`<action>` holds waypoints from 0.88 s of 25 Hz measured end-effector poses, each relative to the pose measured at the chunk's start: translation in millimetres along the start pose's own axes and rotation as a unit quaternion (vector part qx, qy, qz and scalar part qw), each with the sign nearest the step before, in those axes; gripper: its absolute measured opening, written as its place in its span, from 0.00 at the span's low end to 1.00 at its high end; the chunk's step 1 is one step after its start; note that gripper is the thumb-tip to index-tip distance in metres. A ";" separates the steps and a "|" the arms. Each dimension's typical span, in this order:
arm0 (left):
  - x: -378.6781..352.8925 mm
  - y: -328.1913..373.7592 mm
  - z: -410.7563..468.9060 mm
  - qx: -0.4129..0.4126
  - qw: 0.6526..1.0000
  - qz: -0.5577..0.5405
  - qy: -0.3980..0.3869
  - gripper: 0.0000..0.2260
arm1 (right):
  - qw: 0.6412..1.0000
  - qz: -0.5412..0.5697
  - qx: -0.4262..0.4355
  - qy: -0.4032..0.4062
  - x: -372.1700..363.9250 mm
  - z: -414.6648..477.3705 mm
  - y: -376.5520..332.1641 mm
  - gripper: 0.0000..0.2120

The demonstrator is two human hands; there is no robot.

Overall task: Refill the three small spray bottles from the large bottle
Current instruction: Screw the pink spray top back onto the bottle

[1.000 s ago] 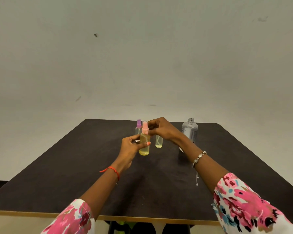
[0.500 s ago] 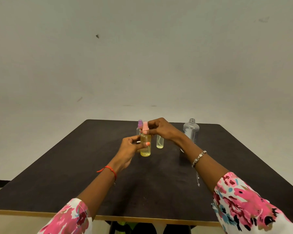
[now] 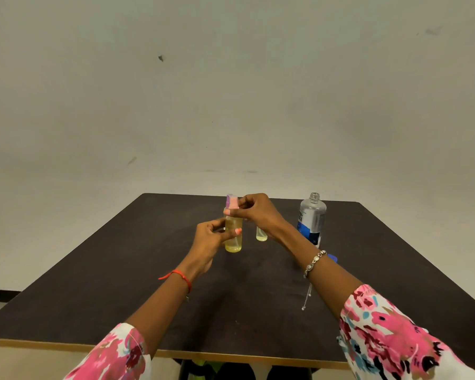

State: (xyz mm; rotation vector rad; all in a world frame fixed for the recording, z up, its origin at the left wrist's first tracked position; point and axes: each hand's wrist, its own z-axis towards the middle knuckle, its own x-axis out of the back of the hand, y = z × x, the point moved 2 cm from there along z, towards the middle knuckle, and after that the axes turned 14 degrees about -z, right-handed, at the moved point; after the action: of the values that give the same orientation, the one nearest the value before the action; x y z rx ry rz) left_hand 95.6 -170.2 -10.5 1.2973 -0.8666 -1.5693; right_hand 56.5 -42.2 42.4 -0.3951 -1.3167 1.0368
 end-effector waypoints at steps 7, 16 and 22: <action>14.0 8.6 0.6 0.041 0.994 0.001 -0.105 0.15 | 0.986 0.116 0.038 -0.113 -1.7 -2.2 -1.4 0.15; 35.0 -2.1 4.5 -0.028 0.999 0.035 0.000 0.15 | 0.993 0.073 -0.029 0.089 -54.7 4.7 -8.0 0.17; 53.1 -10.4 17.0 -0.060 0.995 0.025 0.074 0.15 | 0.995 0.061 -0.030 0.075 -85.0 23.3 -5.2 0.21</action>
State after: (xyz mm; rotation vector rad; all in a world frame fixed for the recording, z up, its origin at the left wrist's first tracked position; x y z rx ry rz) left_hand 74.2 -216.6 -35.1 1.2774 -0.6965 -1.4441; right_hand 44.9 -119.7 1.7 -0.5931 -1.2030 1.0506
